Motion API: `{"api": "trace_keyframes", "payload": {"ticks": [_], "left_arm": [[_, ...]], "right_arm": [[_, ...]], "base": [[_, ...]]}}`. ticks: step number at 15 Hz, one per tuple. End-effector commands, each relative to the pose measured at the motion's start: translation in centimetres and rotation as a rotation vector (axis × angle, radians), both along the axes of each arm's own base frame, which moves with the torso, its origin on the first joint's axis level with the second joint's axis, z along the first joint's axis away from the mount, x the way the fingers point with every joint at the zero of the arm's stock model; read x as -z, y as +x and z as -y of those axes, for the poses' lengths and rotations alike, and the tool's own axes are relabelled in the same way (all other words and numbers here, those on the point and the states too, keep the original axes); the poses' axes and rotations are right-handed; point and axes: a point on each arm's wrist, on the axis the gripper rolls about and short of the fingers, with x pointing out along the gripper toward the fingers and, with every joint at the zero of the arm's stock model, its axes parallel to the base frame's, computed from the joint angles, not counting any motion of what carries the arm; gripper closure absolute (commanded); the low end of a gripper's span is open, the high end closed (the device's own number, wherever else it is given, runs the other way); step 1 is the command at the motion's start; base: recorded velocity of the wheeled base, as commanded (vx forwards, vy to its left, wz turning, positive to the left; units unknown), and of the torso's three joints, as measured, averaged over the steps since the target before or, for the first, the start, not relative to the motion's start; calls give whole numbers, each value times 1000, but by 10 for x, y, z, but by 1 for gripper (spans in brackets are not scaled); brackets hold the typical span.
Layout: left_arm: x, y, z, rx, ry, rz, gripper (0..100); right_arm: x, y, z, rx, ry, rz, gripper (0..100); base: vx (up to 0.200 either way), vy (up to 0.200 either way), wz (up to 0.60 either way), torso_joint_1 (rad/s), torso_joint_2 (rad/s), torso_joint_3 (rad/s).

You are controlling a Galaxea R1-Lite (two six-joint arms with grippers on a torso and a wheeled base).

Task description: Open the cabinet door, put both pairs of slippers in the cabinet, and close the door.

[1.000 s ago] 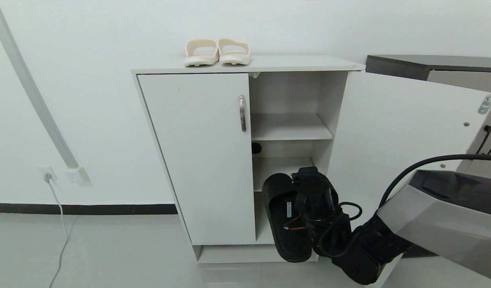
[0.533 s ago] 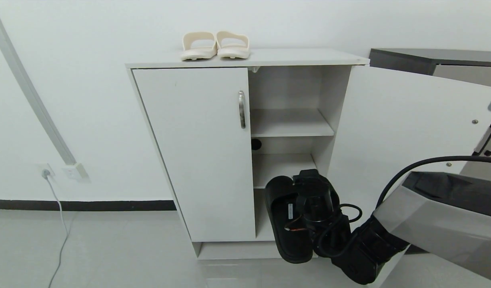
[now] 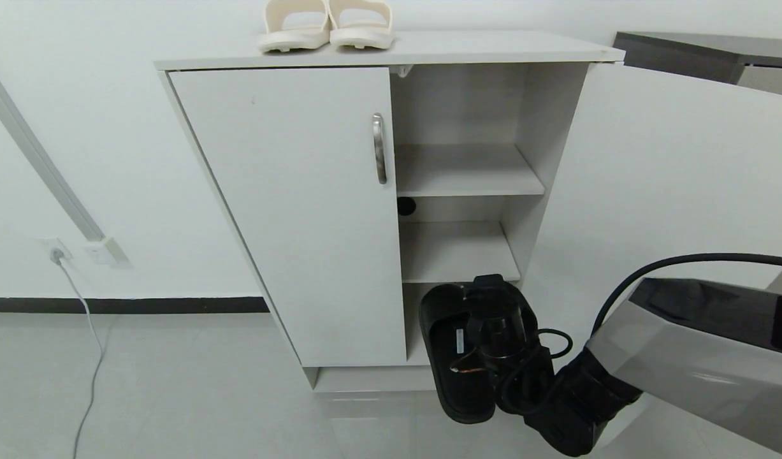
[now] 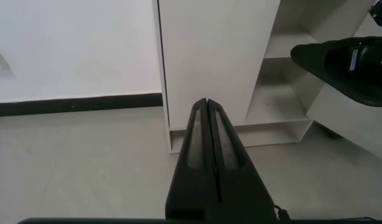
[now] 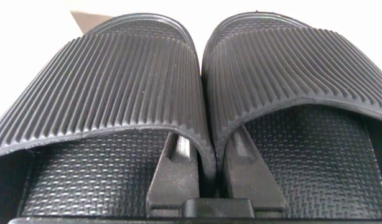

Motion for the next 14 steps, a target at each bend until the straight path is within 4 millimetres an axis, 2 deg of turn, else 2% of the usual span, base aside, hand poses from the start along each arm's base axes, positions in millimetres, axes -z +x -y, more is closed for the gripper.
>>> {"api": "trace_keyframes", "payload": {"ticks": [1, 6, 9, 14], "left_arm": [[0, 0, 0, 0, 0, -1, 100], [0, 0, 0, -2, 0, -1, 100], [0, 0, 0, -2, 0, -1, 100], [0, 0, 0, -2, 0, -1, 100]], "right_arm": [[8, 1, -2, -1, -8, -8, 100], [13, 7, -4, 10, 40, 65, 100], [20, 9, -6, 1, 42, 117, 100], [16, 10, -5, 5, 42, 165, 100]], "base": [[0, 0, 0, 7, 7, -193], [0, 0, 0, 1, 3, -158], [0, 0, 0, 0, 0, 0], [0, 0, 0, 0, 0, 0]]}}
